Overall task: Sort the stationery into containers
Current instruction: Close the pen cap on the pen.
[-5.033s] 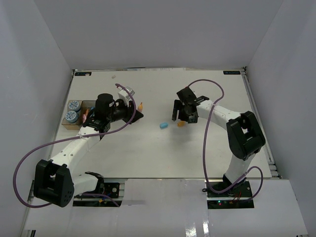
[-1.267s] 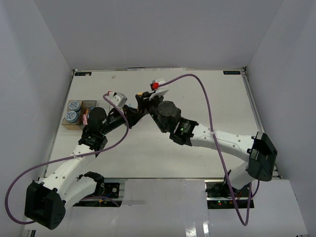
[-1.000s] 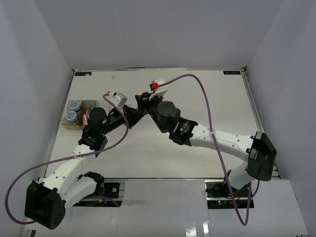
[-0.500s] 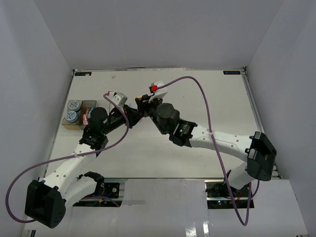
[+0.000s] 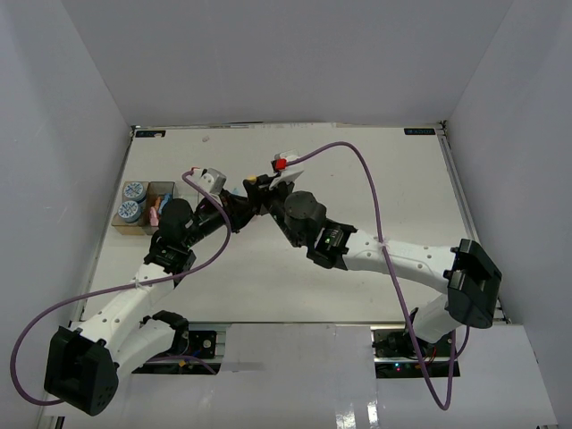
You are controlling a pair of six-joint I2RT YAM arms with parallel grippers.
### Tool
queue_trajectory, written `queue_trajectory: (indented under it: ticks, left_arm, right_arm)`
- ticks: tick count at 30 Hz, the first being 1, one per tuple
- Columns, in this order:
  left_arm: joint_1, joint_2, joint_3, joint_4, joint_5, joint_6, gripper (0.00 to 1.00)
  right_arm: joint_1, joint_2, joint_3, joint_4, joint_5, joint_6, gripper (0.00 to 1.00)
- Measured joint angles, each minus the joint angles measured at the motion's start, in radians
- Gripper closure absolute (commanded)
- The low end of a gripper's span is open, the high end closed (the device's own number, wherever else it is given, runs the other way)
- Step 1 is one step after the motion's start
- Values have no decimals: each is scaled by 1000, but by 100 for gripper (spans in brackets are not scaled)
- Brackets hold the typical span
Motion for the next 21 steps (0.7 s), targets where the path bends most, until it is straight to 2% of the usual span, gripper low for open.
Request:
queue_trajectory:
  ticks: [8, 21]
  left_arm:
    - [-4, 0, 0, 10, 4, 11, 89]
    - [-11, 24, 23, 10, 21, 41, 94]
  right_arm:
    - [0, -18, -31, 29, -14, -4, 78]
    - [-11, -45, -47, 2, -40, 0, 82]
